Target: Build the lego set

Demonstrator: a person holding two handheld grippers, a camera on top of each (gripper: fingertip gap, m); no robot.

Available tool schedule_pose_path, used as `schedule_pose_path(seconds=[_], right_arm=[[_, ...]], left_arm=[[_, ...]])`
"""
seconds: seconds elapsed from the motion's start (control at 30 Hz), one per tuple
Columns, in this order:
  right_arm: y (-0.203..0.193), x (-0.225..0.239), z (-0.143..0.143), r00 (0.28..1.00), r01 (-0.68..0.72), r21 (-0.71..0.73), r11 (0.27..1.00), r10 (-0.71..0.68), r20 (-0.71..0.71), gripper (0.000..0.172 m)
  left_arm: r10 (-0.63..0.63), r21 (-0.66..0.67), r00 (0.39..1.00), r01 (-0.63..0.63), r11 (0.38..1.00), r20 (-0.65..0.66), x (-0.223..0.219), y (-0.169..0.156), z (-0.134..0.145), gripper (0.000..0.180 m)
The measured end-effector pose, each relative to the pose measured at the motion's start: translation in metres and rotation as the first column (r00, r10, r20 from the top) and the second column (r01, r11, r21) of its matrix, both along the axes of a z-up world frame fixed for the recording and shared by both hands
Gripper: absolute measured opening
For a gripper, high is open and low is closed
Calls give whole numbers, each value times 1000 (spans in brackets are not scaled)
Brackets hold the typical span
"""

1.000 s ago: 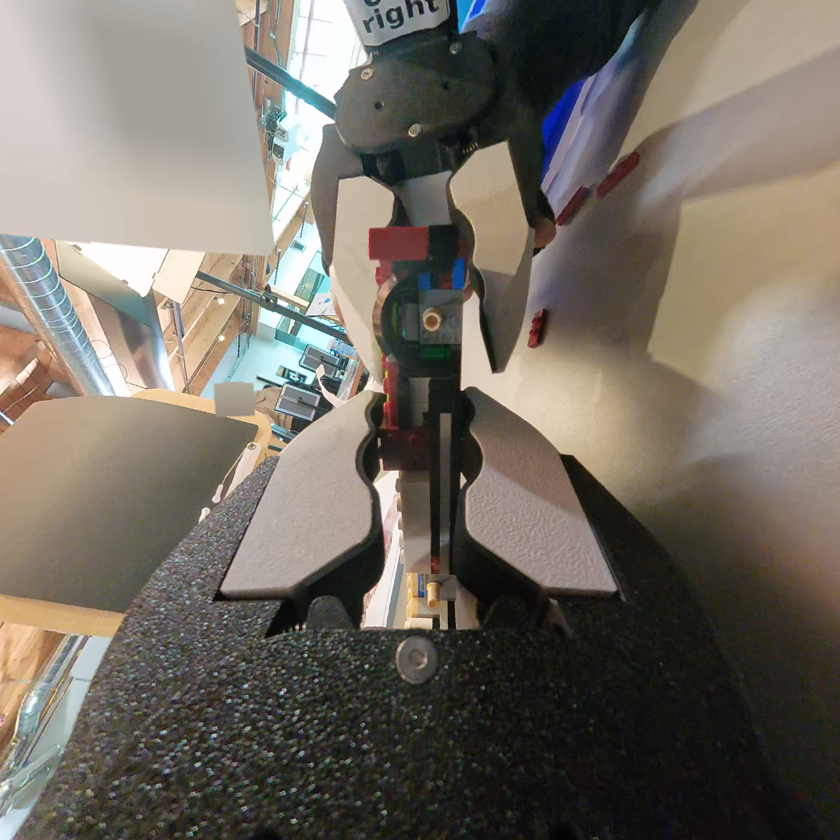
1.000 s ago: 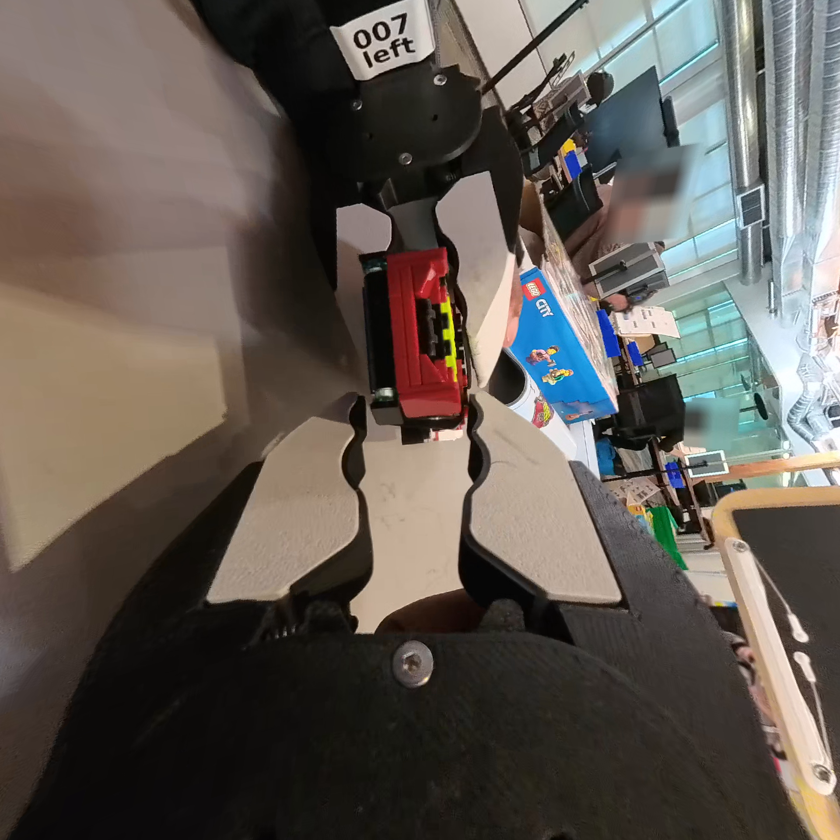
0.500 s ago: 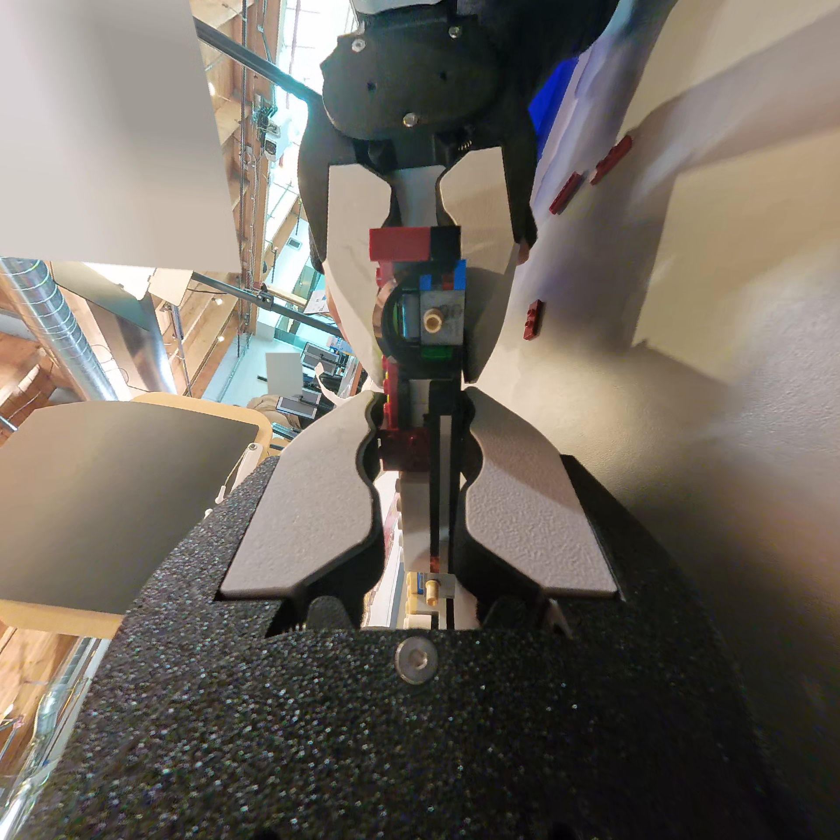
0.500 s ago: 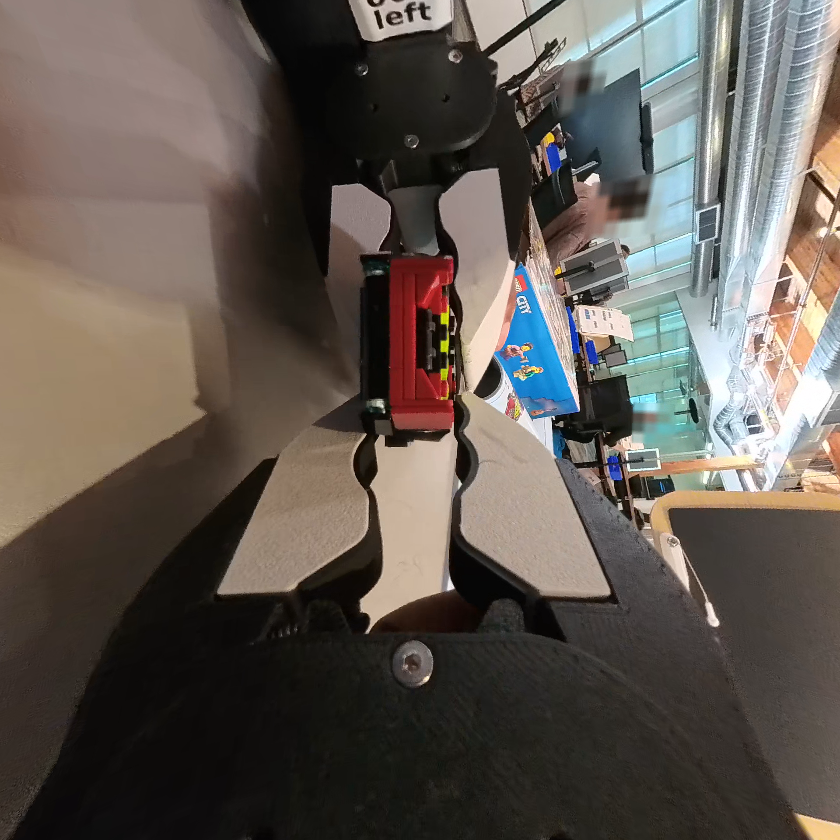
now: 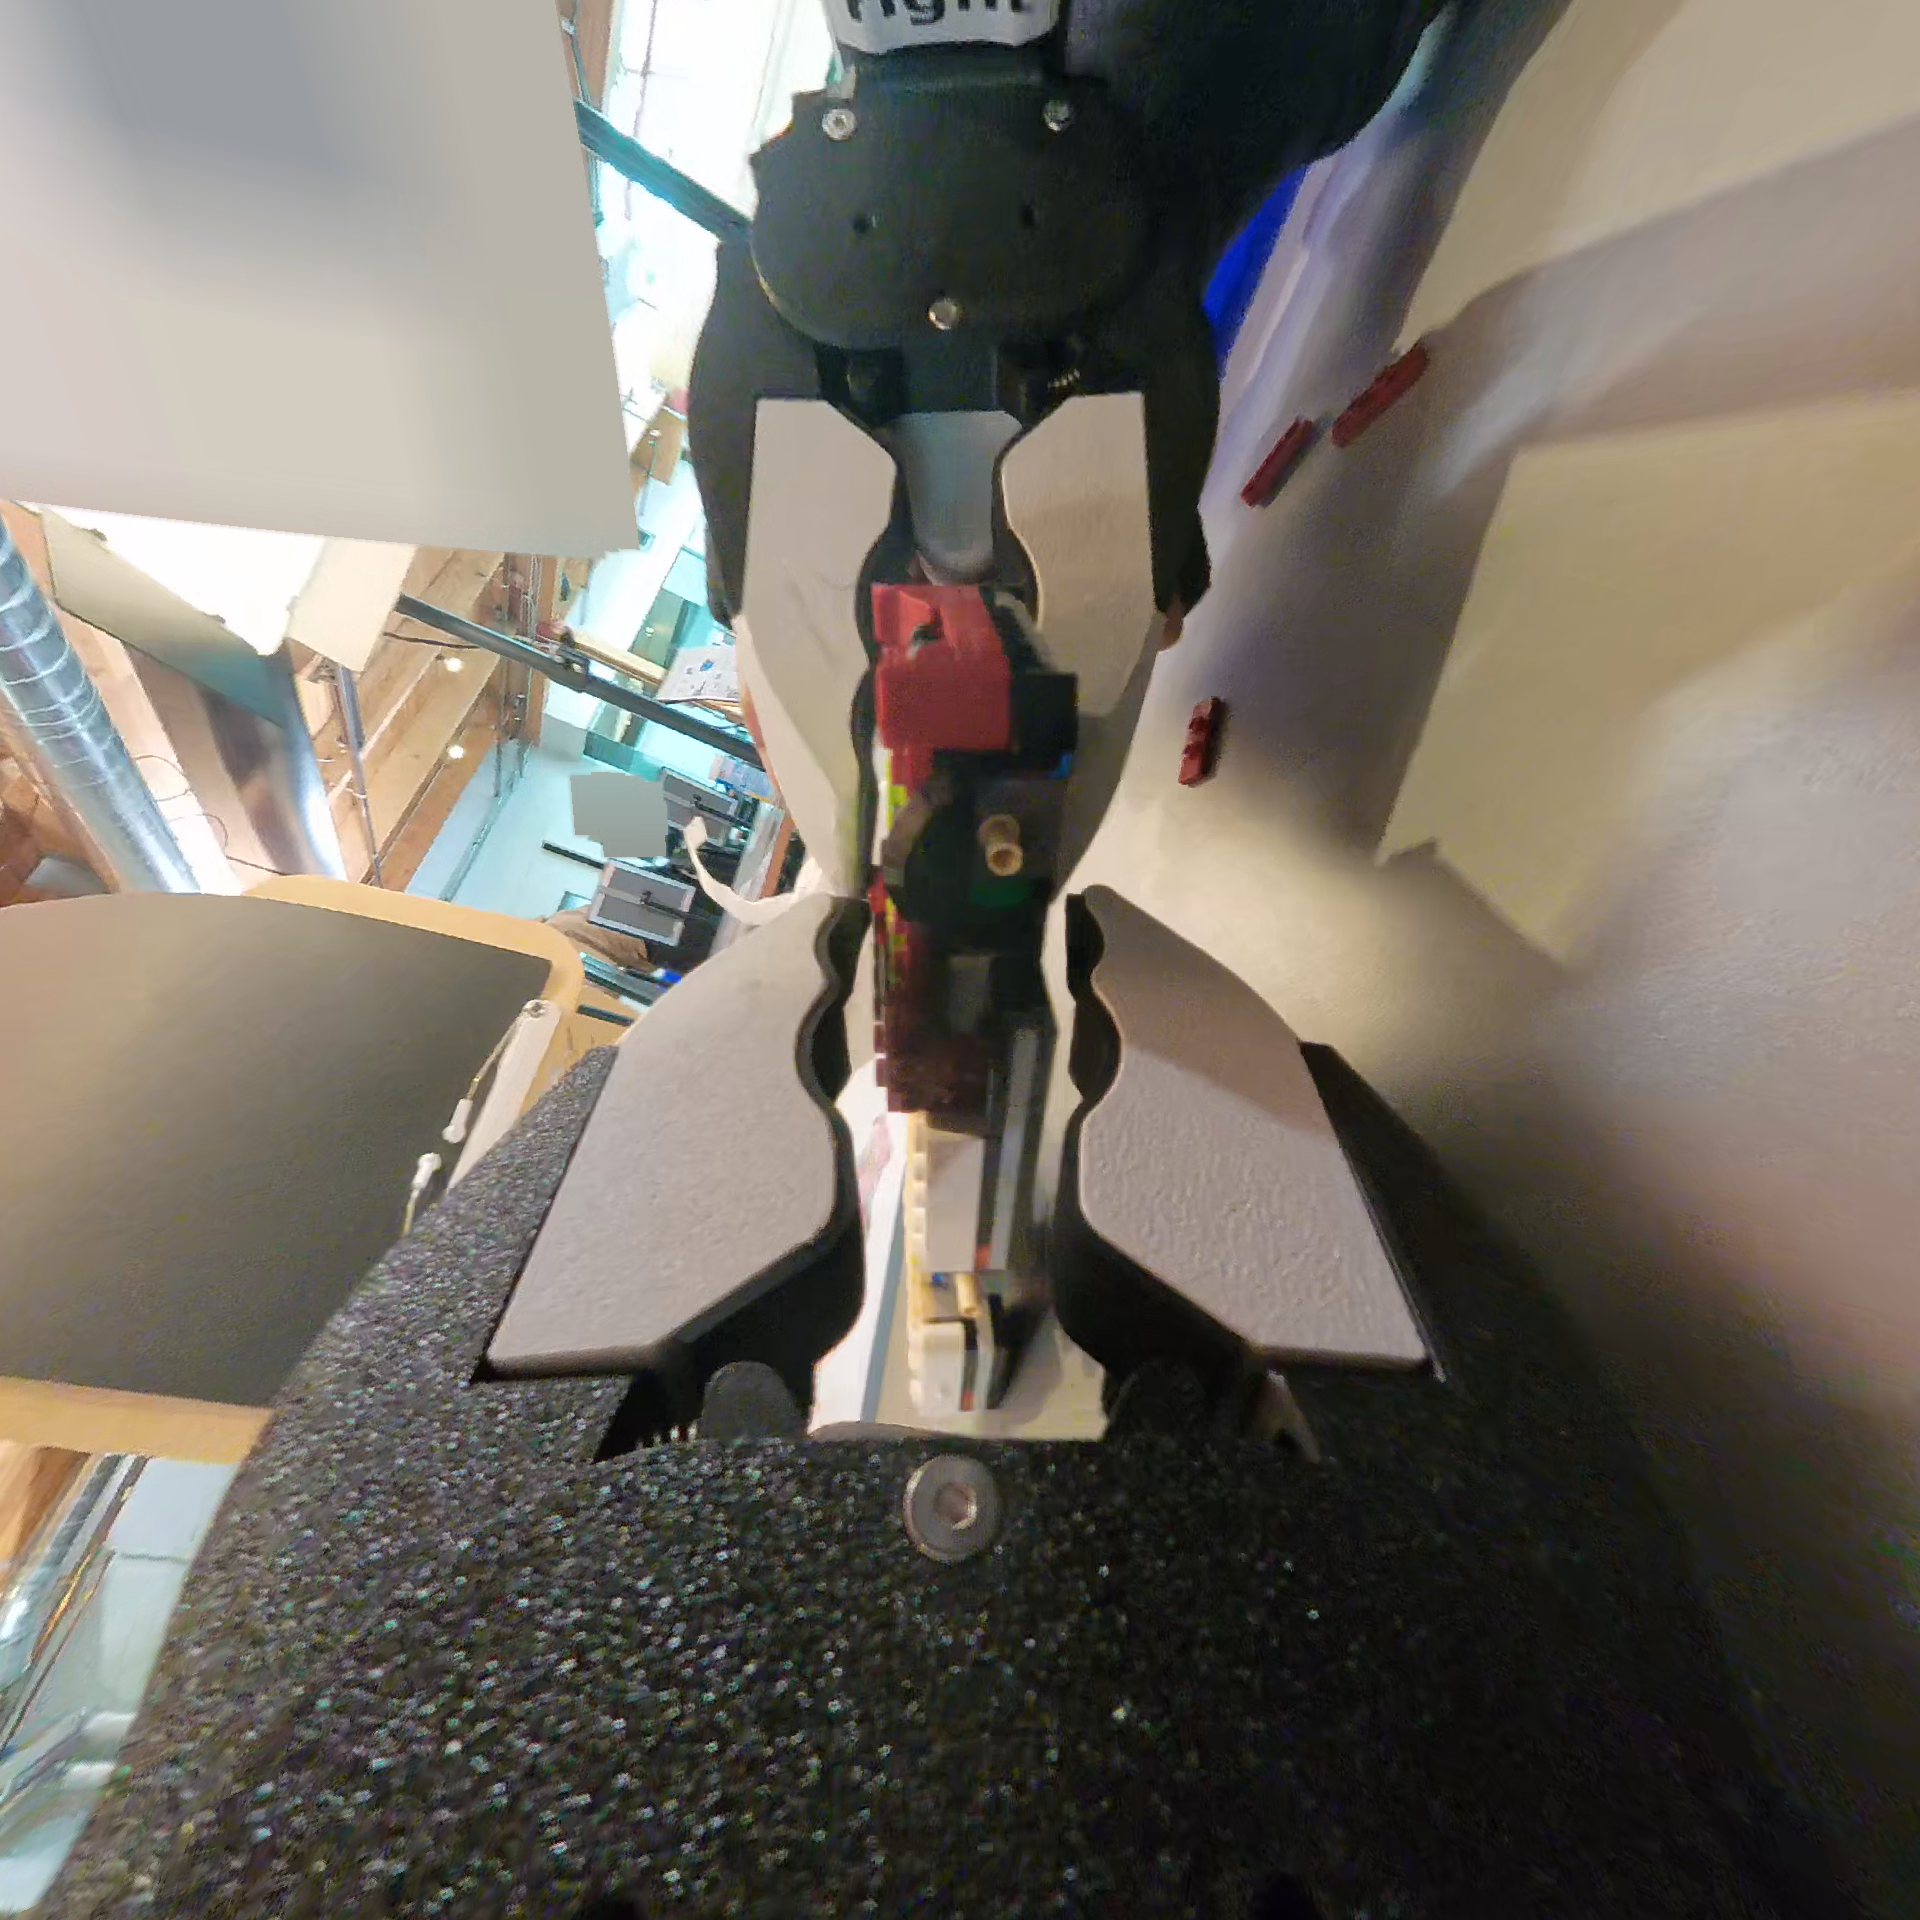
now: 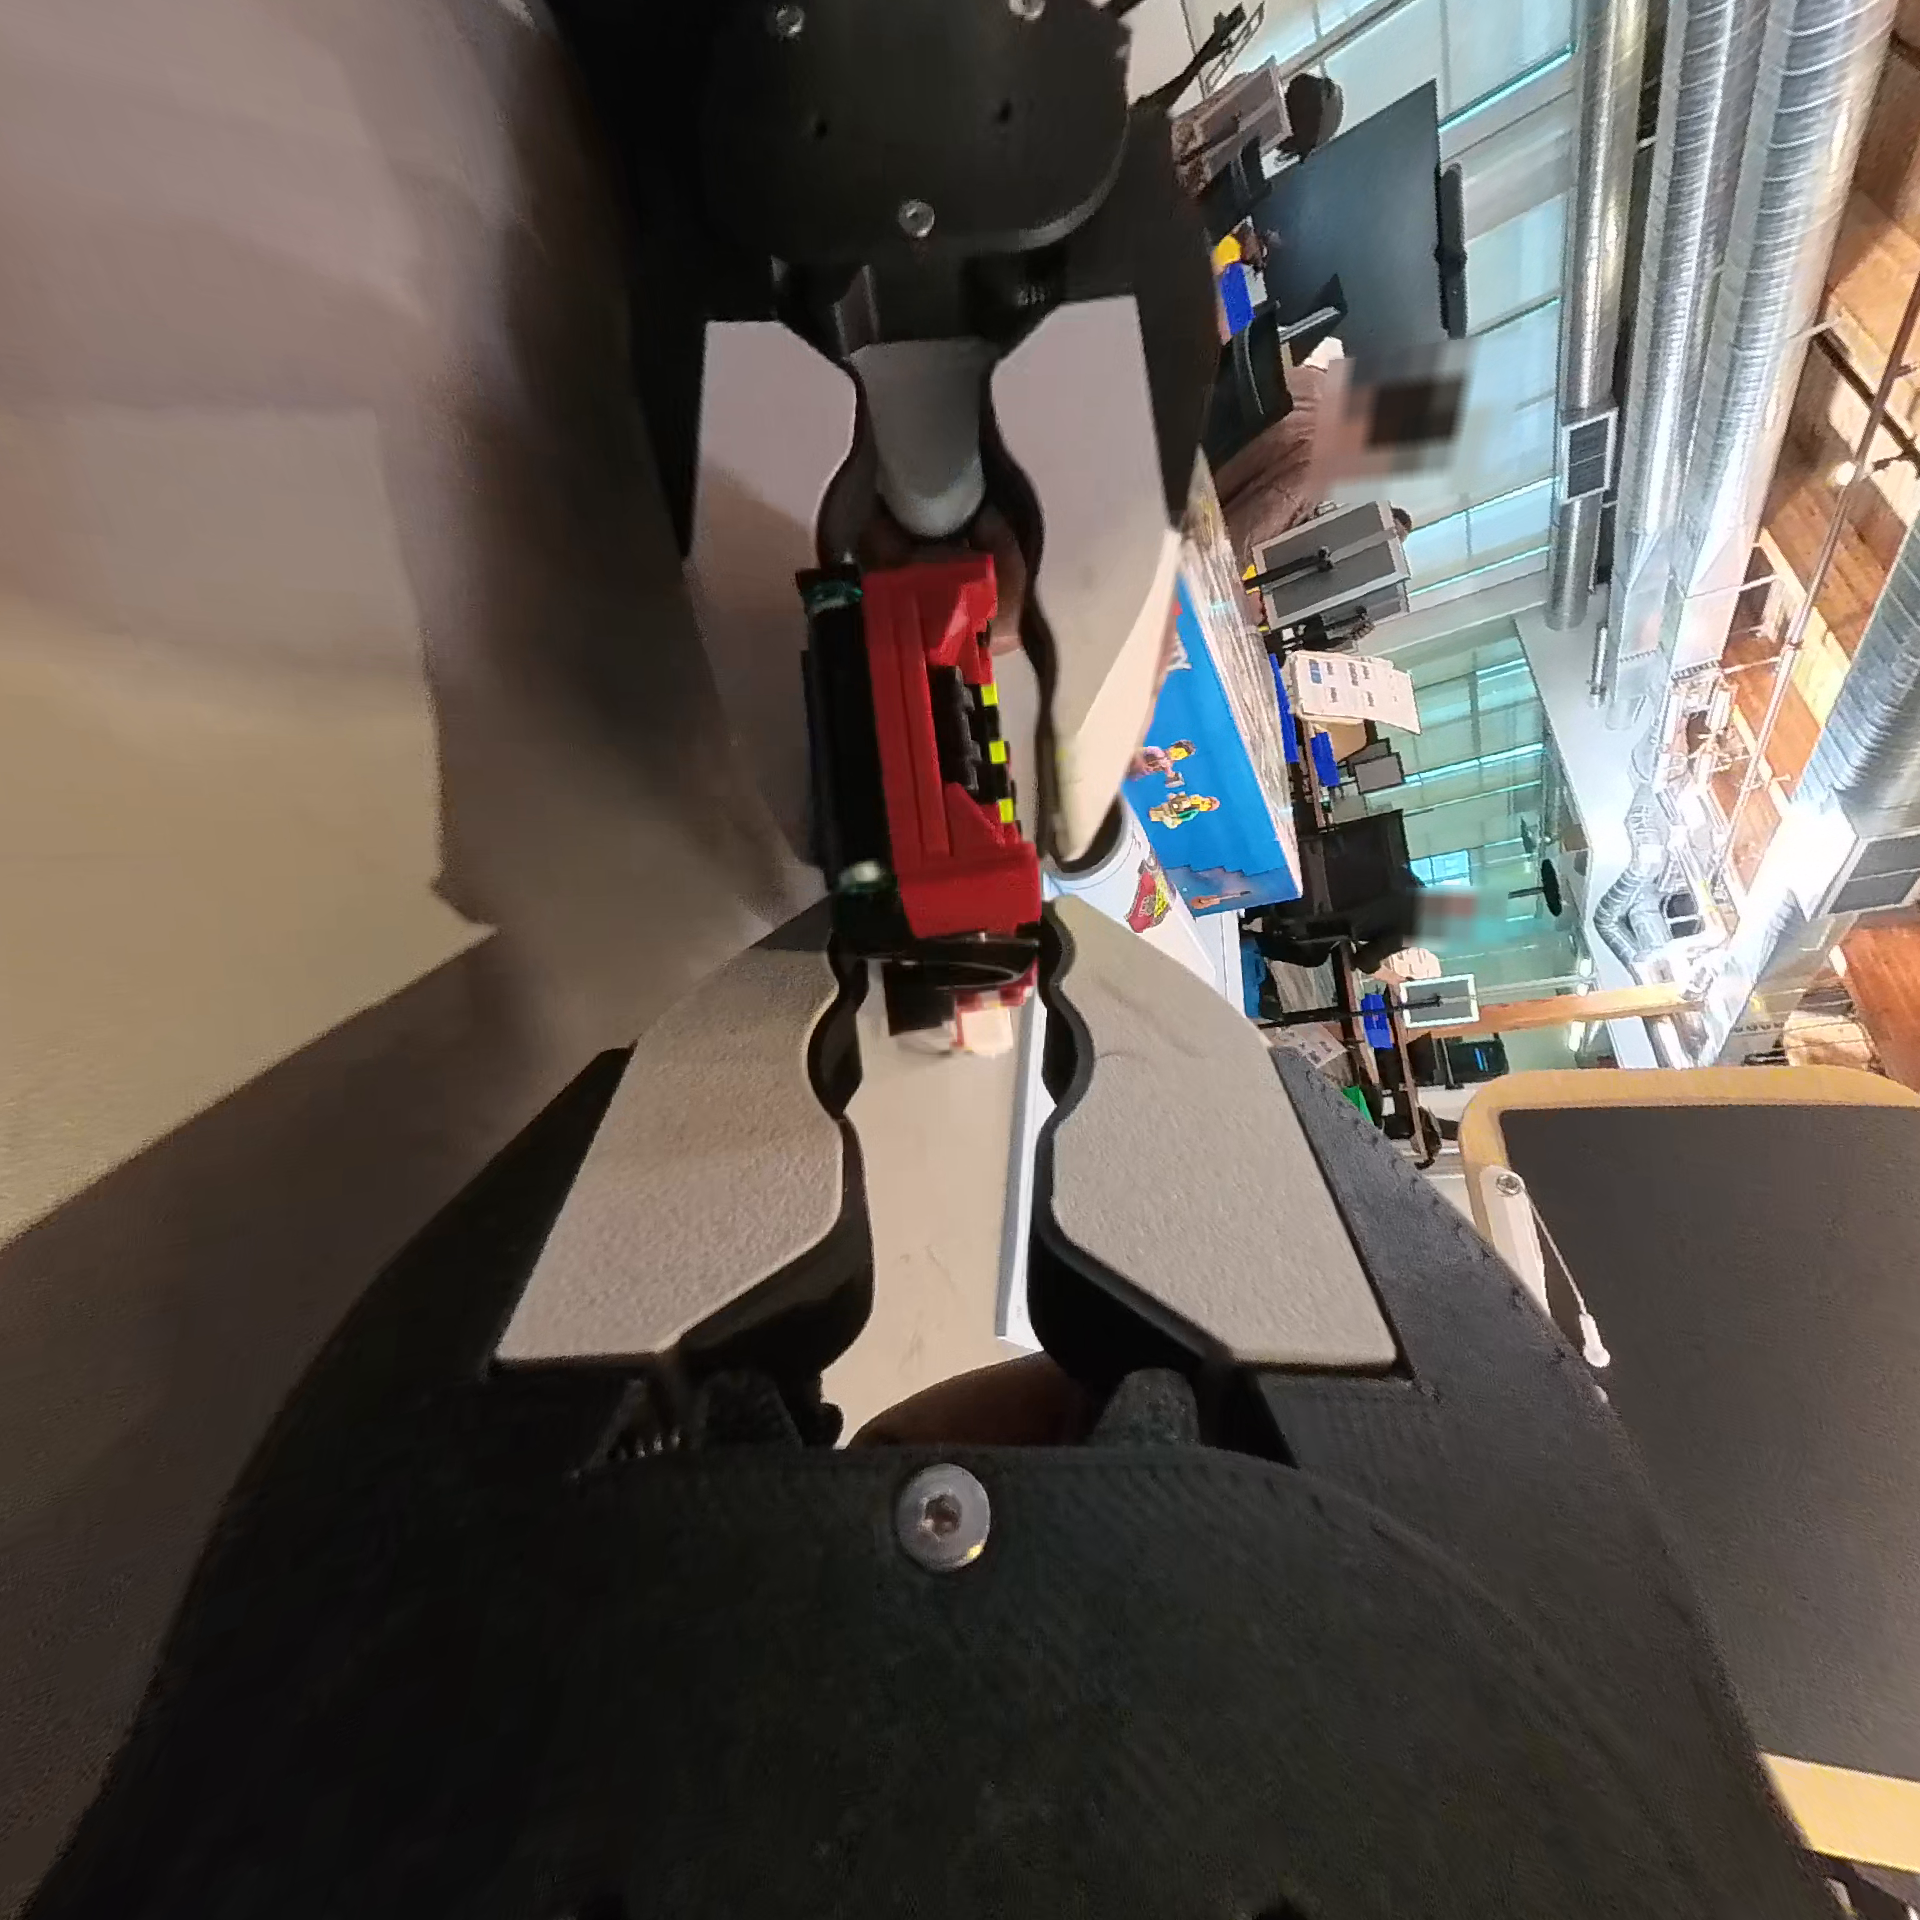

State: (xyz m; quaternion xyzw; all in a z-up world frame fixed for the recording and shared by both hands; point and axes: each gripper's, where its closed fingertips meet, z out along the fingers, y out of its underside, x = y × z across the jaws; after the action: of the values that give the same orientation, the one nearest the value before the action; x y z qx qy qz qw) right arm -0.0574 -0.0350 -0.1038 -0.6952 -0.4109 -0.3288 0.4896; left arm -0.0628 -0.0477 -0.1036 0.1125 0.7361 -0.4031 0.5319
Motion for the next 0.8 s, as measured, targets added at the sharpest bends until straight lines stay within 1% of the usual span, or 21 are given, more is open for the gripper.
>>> schedule_pose_path(seconds=[0.17,0.3,0.8], right_arm=[[0,0,0,1000,1,6,1000,0,-6,32],[1,0,0,1000,3,7,1000,-3,0,32],[0,2,2,1000,6,17,1000,-6,2,31]], left_arm=[[7,-1,1000,-7,1000,-27,3,1,-3,36],[15,2,1000,-15,1000,-8,4,2,-2,31],[23,-5,999,-23,1000,-27,7,2,-1,30]])
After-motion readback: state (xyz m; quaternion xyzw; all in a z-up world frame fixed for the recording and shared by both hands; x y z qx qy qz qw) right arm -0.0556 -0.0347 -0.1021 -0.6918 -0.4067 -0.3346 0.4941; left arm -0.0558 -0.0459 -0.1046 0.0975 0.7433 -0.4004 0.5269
